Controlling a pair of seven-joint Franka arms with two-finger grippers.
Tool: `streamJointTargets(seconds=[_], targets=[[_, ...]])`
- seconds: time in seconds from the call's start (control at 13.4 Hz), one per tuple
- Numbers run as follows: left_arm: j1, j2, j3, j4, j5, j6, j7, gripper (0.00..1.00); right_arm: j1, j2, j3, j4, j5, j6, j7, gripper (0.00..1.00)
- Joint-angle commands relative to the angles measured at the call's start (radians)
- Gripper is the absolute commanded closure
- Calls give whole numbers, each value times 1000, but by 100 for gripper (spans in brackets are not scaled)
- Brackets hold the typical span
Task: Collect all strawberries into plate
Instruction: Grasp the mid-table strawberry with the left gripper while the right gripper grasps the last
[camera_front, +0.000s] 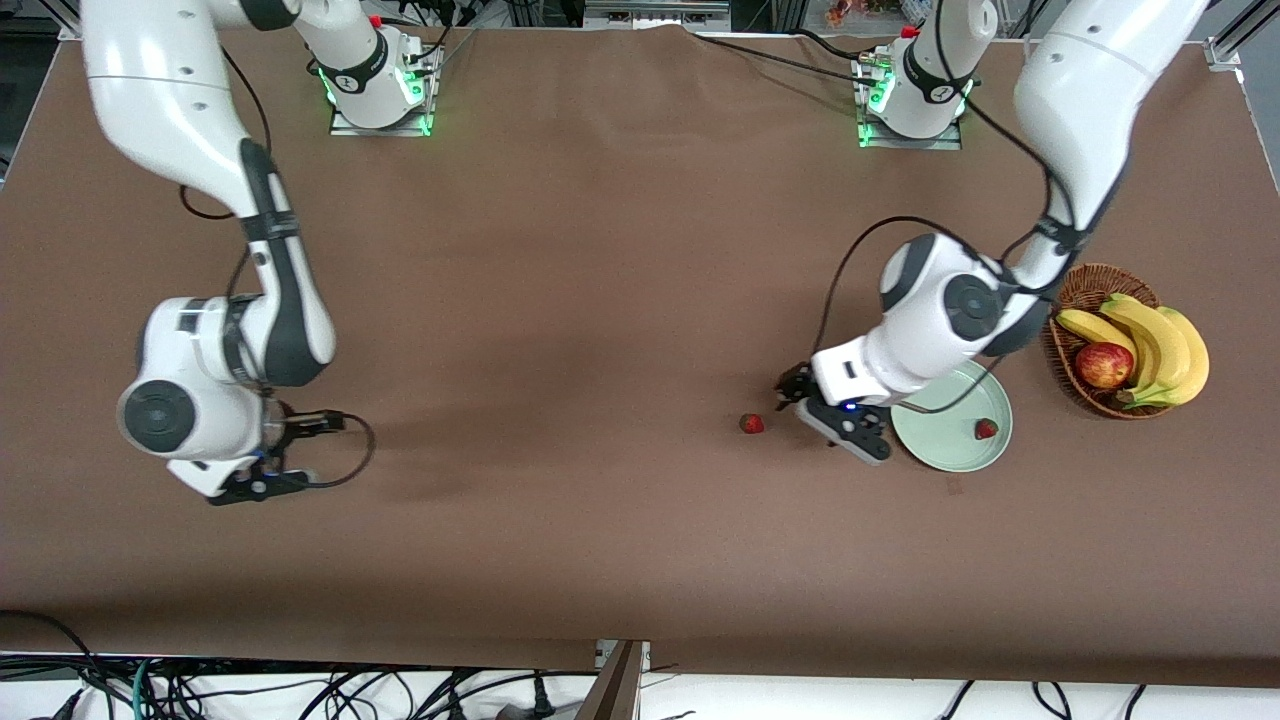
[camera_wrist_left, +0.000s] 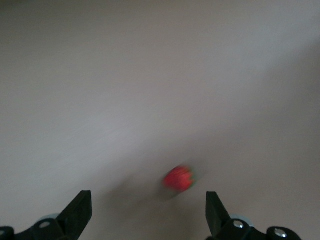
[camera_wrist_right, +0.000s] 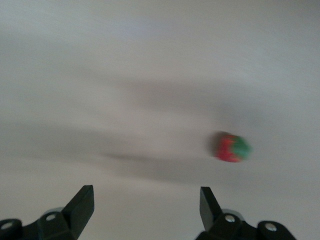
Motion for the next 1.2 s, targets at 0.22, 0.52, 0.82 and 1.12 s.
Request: streamJointTargets(seconds=[0.22,0.52,0.82,1.12], targets=[[-123,68,99,9,9,90,-73,0,-133,-5,30,-84,13,155,-201,8],[-204,85,170,9,89,92,-101,0,-153,44,30,-87,76,243,-268,21],[-256,105,205,23,91,95,-110,26,-156,58,30,-79,114,262,-299,52],[-268,121,234,26,129,135,-106,80,-148,56,45,-73,134,262,-287,87]])
